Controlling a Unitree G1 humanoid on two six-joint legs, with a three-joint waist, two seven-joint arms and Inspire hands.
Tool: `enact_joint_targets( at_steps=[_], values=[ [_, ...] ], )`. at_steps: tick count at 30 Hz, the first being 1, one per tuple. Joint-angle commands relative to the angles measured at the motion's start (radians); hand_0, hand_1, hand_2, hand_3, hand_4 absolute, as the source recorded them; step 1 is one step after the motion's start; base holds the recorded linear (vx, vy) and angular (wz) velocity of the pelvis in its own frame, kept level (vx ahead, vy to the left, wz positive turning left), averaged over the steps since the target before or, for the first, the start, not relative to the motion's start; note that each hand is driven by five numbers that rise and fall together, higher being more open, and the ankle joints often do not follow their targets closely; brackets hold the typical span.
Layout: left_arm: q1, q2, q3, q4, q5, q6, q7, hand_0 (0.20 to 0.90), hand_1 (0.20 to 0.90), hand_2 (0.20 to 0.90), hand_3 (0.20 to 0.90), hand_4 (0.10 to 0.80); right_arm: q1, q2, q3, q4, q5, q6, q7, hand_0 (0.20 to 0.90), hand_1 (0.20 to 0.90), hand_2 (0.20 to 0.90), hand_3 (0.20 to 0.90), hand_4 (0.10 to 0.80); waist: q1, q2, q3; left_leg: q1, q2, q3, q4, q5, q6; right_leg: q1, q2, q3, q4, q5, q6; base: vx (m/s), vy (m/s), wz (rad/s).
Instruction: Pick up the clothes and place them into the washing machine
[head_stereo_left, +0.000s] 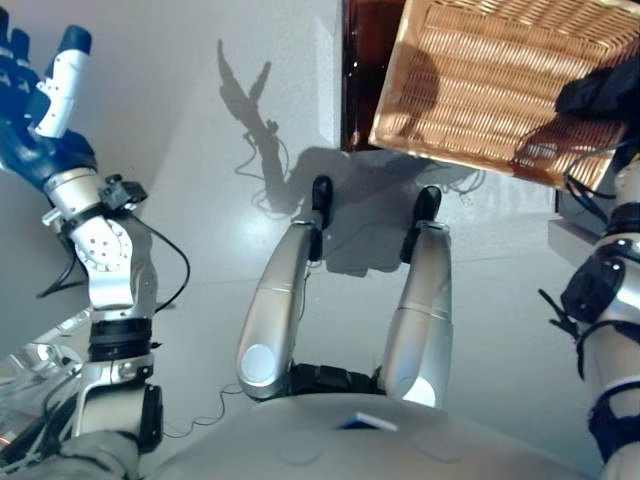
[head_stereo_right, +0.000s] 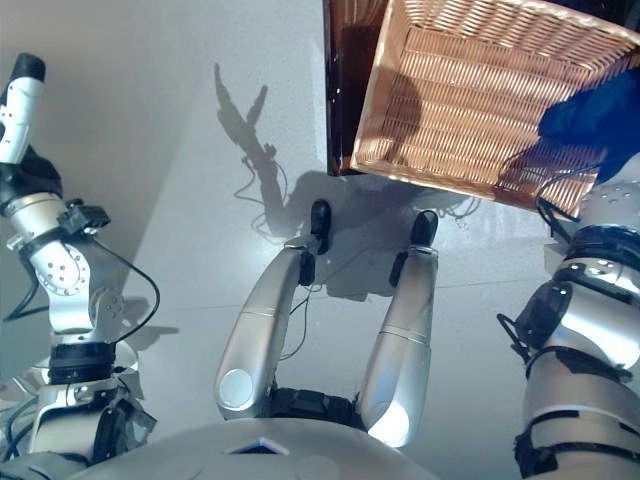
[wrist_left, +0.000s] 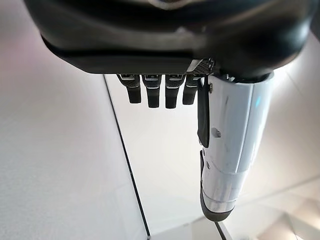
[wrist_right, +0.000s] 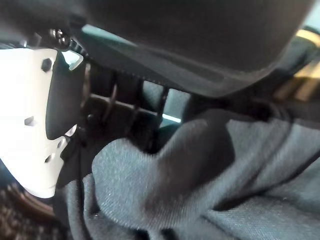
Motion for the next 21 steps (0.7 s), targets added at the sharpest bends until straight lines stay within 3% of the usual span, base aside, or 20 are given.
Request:
enact_joint_targets(
  at_steps=[1,11,21],
  values=[
    [0.003,0.031,0.051,-0.083,0.021,-0.115,0.001,0.900,0.900,0.900,0.900,0.800,-0.009,-0.196,0.087,-0.021,-0.012,-0.046,0.063,0.200,0.200,0.200,0.200,0.300,-0.017,0.050,-0.126,-0.018,0.002,-0.030,0.017,-0.039,-0.056,0.045,0.046,-0.037,-0.098,-0.010,-0.059,-0.011,-0.032,-0.05],
    [0.017,0.052,0.015,-0.054,-0.004,-0.122,-0.069,0.900,0.900,0.900,0.900,0.800,-0.115,-0.458,0.192,0.071,-0.057,0.009,0.111,0.200,0.200,0.200,0.200,0.300,-0.031,0.082,-0.153,0.133,-0.010,-0.025,-0.189,0.044,-0.089,0.137,0.031,-0.010,-0.201,0.008,-0.042,0.028,-0.031,-0.04],
    [0.042,0.052,0.004,-0.055,-0.016,-0.122,-0.089,0.900,0.900,0.900,0.900,0.800,-0.290,-0.618,0.375,0.072,-0.111,0.015,0.103,0.200,0.200,0.200,0.200,0.300,-0.041,0.096,-0.176,0.190,-0.011,-0.033,-0.283,0.083,-0.097,0.161,0.030,-0.003,-0.248,0.027,-0.034,-0.002,-0.025,-0.04]
  ],
)
